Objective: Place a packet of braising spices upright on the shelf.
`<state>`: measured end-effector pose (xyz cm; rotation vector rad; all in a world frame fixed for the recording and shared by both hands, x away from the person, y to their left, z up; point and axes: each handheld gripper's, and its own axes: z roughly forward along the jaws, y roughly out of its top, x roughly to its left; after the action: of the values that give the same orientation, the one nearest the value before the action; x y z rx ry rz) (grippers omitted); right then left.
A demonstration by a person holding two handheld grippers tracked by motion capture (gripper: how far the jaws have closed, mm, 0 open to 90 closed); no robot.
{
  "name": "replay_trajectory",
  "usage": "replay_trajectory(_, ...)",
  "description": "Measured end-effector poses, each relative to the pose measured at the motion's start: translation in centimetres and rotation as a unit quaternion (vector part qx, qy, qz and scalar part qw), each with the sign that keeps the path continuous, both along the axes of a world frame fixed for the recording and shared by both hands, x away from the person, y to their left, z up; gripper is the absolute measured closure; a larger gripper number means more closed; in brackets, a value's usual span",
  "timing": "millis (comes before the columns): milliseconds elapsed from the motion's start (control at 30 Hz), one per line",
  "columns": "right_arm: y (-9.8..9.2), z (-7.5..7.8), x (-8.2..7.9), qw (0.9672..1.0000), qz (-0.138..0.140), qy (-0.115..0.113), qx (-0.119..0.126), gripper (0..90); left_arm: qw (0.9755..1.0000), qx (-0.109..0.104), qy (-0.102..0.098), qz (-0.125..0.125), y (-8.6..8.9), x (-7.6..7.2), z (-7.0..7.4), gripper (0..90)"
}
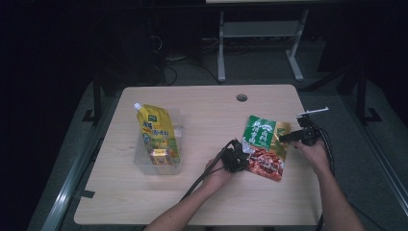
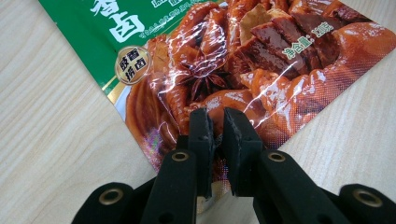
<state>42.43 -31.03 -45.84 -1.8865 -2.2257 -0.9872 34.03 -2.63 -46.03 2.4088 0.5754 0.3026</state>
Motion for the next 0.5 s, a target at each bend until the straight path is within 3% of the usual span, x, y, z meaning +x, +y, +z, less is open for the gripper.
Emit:
replay_trajectory(167,0.6,-0.1,0.2,0.9998,0.017,0.001,0.004,65.5,1.0000,-0.004,0.001,0.003,0.0,0.0,0.0,81.2)
replay_trajectory(333,1.4,0.1,0.1,0.9993,0.023,-0.007,-0.028,75.0,1.0000,-0.003,0.001,0.002,0.0,0.0,0.0,81.1)
replay_trajectory(500,2.1,0.3,0.0,0.9978,0.023,-0.014,-0.061,77.3,1.0000,-0.003,0.000,0.001,-0.1,0.1,0.0,81.0)
